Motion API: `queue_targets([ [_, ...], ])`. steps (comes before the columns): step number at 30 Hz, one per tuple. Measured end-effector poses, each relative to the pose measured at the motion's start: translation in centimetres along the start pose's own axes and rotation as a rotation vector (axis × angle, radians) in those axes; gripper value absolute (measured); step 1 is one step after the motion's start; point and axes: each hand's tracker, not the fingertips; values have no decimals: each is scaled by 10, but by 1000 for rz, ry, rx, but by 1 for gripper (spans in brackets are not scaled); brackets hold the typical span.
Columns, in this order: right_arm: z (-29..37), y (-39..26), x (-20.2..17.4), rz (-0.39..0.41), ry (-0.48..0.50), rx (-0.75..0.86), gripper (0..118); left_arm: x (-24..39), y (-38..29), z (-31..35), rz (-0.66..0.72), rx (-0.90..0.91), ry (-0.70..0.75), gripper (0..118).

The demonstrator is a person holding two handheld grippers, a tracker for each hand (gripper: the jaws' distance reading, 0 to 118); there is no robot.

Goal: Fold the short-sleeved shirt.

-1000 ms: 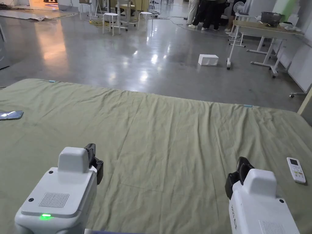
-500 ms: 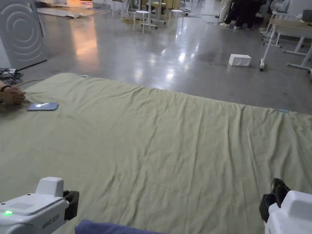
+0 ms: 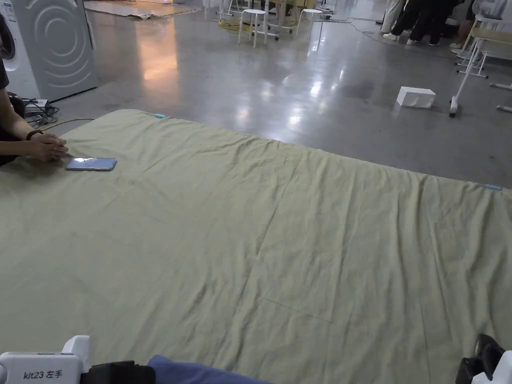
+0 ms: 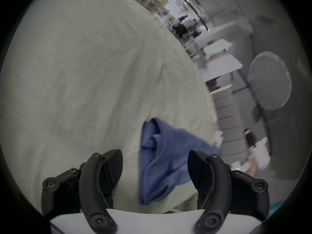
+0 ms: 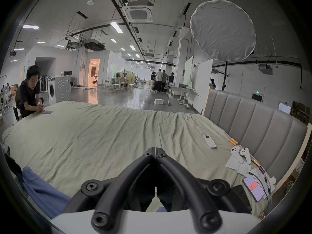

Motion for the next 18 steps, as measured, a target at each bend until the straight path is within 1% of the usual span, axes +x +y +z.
queue_targets([
  [2, 0, -1, 0, -3, -7, -13, 0, -12, 6, -9, 163, -38, -136, 82],
  [4, 1, -2, -1, -6, -12, -18, 0, -13, 0, -21, 277, -93, -158, 81],
  [5, 1, -2, -2, -4, -14, -21, 0, -12, -1, -27, 294, -112, -187, 81],
  [7, 1, -4, -2, -5, -12, -25, 0, -2, -4, -36, 203, -134, -204, 81],
  [8, 1, -4, -2, -4, -11, -25, 0, 2, -5, -40, 147, -154, -175, 80],
  [10, 3, -4, -4, 4, -10, -26, 0, 10, -7, -44, 103, -167, -159, 75],
  [11, 3, -3, -4, 7, -8, -27, 0, 6, -2, -46, 85, -184, -157, 68],
  [13, 4, -3, -6, 11, -4, -31, 0, 10, -3, -49, 32, -206, -90, 37],
  [14, 4, -3, -6, 15, -3, -30, 0, 12, -4, -51, -3, -216, -31, 20],
  [15, 5, -2, -7, 19, -2, -29, 0, 15, -7, -53, -32, -218, 13, 18],
  [17, 7, -2, -8, 25, 3, -28, 0, 17, -8, -50, -9, -197, -24, 13],
  [18, 7, -2, -8, 28, 5, -28, 0, 19, -8, -48, -17, -184, -16, 12],
])
